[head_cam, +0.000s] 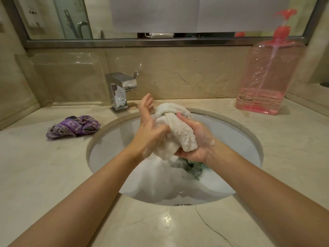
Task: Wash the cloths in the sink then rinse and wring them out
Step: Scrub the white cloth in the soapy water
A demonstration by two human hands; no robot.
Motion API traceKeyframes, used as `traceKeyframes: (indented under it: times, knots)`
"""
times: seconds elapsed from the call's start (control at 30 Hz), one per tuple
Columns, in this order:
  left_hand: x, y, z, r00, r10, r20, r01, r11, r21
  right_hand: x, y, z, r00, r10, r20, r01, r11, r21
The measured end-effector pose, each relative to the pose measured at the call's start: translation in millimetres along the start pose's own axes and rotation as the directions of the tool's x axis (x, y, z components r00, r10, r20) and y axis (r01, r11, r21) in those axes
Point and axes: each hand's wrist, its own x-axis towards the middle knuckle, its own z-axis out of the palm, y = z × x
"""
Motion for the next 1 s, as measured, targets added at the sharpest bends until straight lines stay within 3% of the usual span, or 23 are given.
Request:
traceKeyframes:
  times: [0.17,0.33,0.5,0.6,0.7,0.8,0.87,1.0]
  knots:
    - [0.8,-0.7,-4.0,0.956,0.277,0.098,-0.283,0.958,0.054,-5.7,-3.3,1.1,0.991,0.100,0.083,-0.095,0.993,-0.063]
    - [0.5,-4.3,-8.7,0.899,0.351,0.262,-0.398,0.905,0.152,-9.4,-7.9,-4.2,0.987,0.151,0.055,-0.138,0.972,-0.190]
    - [-1.6,-1.5,3.9,0.935,0.320,0.151,-0.347,0.746,0.568,-6.0,-8.2,-9.8,0.982,0.179,-0.058,-0.183,0.981,-0.062]
    - [0.4,1.8,12.0,0.955,0.281,0.091,-0.266,0.686,0.677,-6.1,-6.1,-3.1,0.977,0.164,-0.134,-0.169,0.985,-0.031]
    - [4.7,3.5,19.0,0.995,0.095,0.017,-0.078,0.682,0.727,0.7,2.6,8.6,0.937,0.027,-0.350,-0.090,0.982,-0.168]
    - [6.3,3.5,24.6,0.994,-0.092,-0.050,0.102,0.749,0.655,8.2,11.8,16.5,0.760,-0.336,-0.556,-0.044,0.827,-0.560]
    - [7.5,1.7,24.0,0.971,-0.221,-0.091,0.234,0.800,0.553,9.1,12.7,17.3,0.673,-0.558,-0.485,0.004,0.659,-0.752]
    - [18.0,-15.7,20.4,0.929,-0.360,-0.084,0.355,0.805,0.474,11.9,10.4,11.0,0.651,-0.729,-0.212,0.092,0.353,-0.931]
